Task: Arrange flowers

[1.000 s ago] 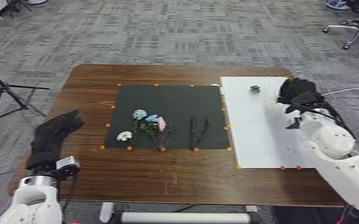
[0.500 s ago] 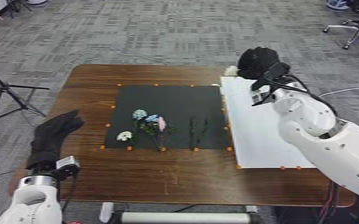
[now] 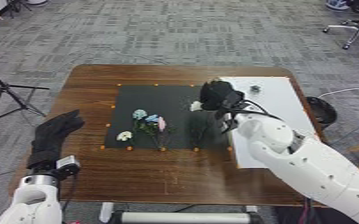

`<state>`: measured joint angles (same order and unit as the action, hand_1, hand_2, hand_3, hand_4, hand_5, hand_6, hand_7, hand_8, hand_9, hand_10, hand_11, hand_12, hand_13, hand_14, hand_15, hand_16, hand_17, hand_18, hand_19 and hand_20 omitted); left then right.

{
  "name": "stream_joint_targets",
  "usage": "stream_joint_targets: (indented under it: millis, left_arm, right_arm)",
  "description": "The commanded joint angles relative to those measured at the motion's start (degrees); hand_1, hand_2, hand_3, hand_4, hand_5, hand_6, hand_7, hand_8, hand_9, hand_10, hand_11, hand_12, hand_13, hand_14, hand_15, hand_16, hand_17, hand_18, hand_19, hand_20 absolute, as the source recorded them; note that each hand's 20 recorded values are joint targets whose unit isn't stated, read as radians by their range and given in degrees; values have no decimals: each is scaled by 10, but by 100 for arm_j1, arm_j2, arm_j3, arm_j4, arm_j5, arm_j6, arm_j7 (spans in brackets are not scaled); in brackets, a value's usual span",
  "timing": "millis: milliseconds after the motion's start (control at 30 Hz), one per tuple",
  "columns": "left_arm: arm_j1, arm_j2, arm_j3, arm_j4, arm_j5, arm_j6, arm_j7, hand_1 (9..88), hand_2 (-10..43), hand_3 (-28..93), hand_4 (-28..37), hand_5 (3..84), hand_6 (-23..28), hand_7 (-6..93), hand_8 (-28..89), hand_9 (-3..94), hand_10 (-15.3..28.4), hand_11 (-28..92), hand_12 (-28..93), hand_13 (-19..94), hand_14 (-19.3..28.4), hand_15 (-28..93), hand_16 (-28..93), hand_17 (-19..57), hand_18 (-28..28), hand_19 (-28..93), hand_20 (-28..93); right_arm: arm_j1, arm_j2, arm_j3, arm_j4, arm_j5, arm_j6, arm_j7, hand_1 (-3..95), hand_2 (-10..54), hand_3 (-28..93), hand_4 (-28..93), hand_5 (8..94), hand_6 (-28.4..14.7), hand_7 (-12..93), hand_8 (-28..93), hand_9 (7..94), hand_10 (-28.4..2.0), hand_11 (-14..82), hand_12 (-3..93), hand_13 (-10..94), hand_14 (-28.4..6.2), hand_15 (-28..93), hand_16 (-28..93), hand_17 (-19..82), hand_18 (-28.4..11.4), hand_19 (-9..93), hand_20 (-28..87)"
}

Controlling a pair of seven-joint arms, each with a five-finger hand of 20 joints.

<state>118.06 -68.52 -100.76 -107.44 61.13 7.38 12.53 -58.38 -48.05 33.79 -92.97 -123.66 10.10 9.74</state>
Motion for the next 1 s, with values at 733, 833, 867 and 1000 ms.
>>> stream_joint_targets:
  millis: [733,833,867,1000]
  left_arm:
    - [-38,-49,53,16,1,-66,23,275,52,687,-278,539,10,165,-72,524,146,246,154,418,183,274,8,77,122,114,190]
    - [-28,-57,58,13,-1,-60,33,275,51,688,-277,538,10,166,-72,524,146,246,153,418,183,274,8,77,122,114,190]
    - [-40,-56,70,16,-5,-48,32,275,51,688,-277,538,10,166,-72,524,146,246,154,418,183,274,8,77,122,114,190]
    - [-56,-56,87,19,3,-52,40,277,52,685,-277,539,9,166,-72,524,146,246,153,418,183,274,8,77,122,114,190]
  right_arm:
    - [-12,-119,1304,-120,222,-1004,15,214,-95,639,-115,601,-27,116,-71,652,-169,110,182,665,-147,623,339,320,-253,781,626]
    - [114,-167,1381,191,120,-816,398,200,-95,639,-109,576,-32,101,-64,610,-175,86,180,668,-147,597,321,321,-251,766,617]
    - [193,-173,1356,342,8,-848,537,201,-95,636,-107,562,-34,97,-61,588,-176,79,178,680,-142,584,310,335,-250,768,610]
    - [277,-287,1469,944,-484,-1208,788,235,-95,627,-103,521,-44,85,-53,537,-178,68,172,729,-117,570,299,372,-245,801,599]
